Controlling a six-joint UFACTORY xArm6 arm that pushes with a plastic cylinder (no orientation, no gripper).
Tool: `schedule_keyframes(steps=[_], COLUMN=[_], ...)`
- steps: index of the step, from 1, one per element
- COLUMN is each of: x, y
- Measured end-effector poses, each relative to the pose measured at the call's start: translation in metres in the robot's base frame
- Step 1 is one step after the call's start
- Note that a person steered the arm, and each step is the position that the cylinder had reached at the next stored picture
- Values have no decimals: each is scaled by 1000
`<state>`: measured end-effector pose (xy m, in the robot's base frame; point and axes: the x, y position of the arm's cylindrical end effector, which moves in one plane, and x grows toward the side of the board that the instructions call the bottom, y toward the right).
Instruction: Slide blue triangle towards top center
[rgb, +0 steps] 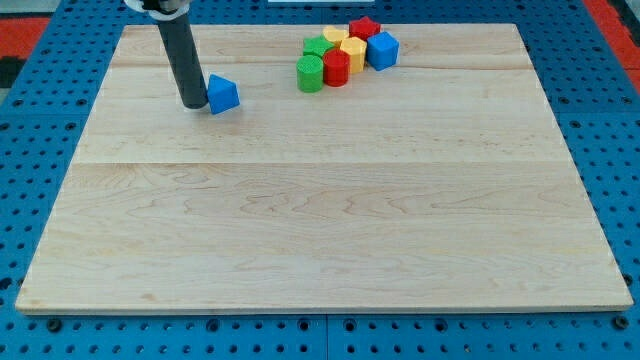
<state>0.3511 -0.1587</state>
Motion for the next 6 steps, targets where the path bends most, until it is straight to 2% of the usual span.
schedule_keyframes(steps=[2,4,6], x=[-23,-88,-94], y=[68,70,105])
